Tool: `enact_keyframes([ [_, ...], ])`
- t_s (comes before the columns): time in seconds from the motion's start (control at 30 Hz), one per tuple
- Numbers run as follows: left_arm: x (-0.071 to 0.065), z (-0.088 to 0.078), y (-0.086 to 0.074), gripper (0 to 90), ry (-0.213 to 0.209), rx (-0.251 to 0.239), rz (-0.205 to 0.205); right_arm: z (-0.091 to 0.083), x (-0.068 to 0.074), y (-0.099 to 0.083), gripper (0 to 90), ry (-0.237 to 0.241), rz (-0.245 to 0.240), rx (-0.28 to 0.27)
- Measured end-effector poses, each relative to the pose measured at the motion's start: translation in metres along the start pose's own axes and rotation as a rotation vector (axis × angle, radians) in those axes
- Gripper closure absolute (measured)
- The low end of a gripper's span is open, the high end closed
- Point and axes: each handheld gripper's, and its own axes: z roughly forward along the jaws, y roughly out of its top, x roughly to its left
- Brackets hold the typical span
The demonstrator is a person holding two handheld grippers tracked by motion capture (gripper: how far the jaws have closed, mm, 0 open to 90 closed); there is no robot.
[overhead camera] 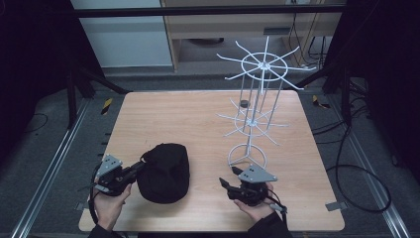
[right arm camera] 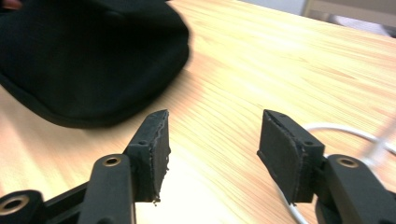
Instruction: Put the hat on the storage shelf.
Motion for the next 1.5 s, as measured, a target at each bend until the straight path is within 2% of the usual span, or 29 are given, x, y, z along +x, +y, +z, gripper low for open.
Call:
enact_keyframes([
  [0.13, 0.009, 0.006, -0.006, 84.0, 0.032, 0.041, 0.007, -0.014, -0.016, -0.008, 38.8, -0.050, 0.013, -0.012],
  [0.2, 0.012, 0.009, -0.008, 83.9, 0.068, 0.074, 0.038, -0.021, -0.024, -0.013, 37.4, -0.083, 0.022, -0.019],
  [0.23, 0.013, 0.010, -0.009, 83.9, 0.078, 0.080, 0.041, -0.024, -0.028, -0.015, 37.0, -0.097, 0.029, -0.019],
  [0.37, 0.018, 0.017, -0.014, 83.6, 0.104, 0.118, 0.056, -0.035, -0.040, -0.024, 35.4, -0.140, 0.046, -0.015],
  [0.43, 0.019, 0.021, -0.017, 83.0, 0.132, 0.148, 0.078, -0.039, -0.046, -0.029, 34.5, -0.161, 0.047, -0.010],
  [0.53, 0.022, 0.027, -0.020, 81.7, 0.146, 0.181, 0.086, -0.043, -0.051, -0.035, 33.2, -0.191, 0.046, 0.006],
  [0.8, 0.025, 0.032, -0.024, 73.6, 0.172, 0.240, 0.070, -0.044, -0.058, -0.041, 31.6, -0.210, 0.053, 0.032],
  [0.9, 0.026, 0.029, -0.023, 67.7, 0.182, 0.229, 0.060, -0.044, -0.059, -0.041, 31.3, -0.211, 0.051, 0.034],
  [0.97, 0.025, 0.024, -0.020, 63.0, 0.187, 0.207, 0.046, -0.044, -0.059, -0.041, 31.3, -0.211, 0.053, 0.033],
  [1.13, 0.021, 0.010, -0.009, 58.2, 0.183, 0.137, 0.022, -0.046, -0.062, -0.041, 31.2, -0.216, 0.058, 0.028],
  [1.3, 0.016, -0.004, 0.005, 56.3, 0.166, 0.070, 0.014, -0.048, -0.065, -0.041, 32.2, -0.212, 0.086, 0.029],
  [1.37, 0.014, -0.009, 0.010, 56.2, 0.155, 0.045, 0.009, -0.048, -0.067, -0.041, 33.0, -0.218, 0.082, 0.028],
  [1.5, 0.006, -0.017, 0.021, 55.8, 0.117, 0.013, 0.019, -0.049, -0.068, -0.040, 33.8, -0.217, 0.092, 0.028],
])
